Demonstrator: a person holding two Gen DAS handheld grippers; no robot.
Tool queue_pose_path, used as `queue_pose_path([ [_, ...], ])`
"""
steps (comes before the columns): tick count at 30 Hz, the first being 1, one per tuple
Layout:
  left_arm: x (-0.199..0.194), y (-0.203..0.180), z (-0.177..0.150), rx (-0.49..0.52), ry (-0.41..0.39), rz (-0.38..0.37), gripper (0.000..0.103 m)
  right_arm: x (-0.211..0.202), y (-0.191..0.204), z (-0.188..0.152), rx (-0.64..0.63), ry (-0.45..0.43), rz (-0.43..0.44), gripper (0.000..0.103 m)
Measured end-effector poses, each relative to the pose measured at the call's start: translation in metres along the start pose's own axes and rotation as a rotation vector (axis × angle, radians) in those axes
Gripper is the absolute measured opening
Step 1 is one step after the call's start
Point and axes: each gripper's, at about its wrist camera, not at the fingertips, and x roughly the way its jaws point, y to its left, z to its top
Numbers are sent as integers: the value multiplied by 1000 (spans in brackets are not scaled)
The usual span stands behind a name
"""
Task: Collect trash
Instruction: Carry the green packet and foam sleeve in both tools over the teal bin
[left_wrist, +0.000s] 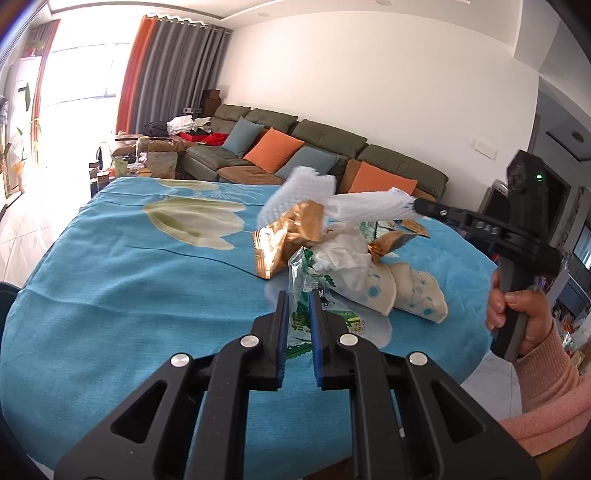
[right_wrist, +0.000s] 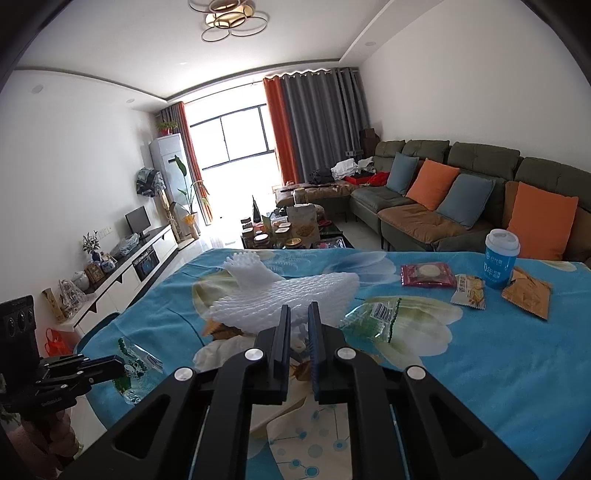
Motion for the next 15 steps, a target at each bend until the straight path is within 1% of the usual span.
queue_pose_path([
  [8, -19, 12, 5, -19, -46, 28, 11, -31, 23, 15, -51, -85, 27, 7],
  [13, -35, 22, 8, -28, -73, 54, 11, -43, 49, 23, -92, -131, 93, 7],
  [15, -42, 26, 8, -31, -83, 73, 11, -44, 61, 27, -111, -143, 126, 6],
])
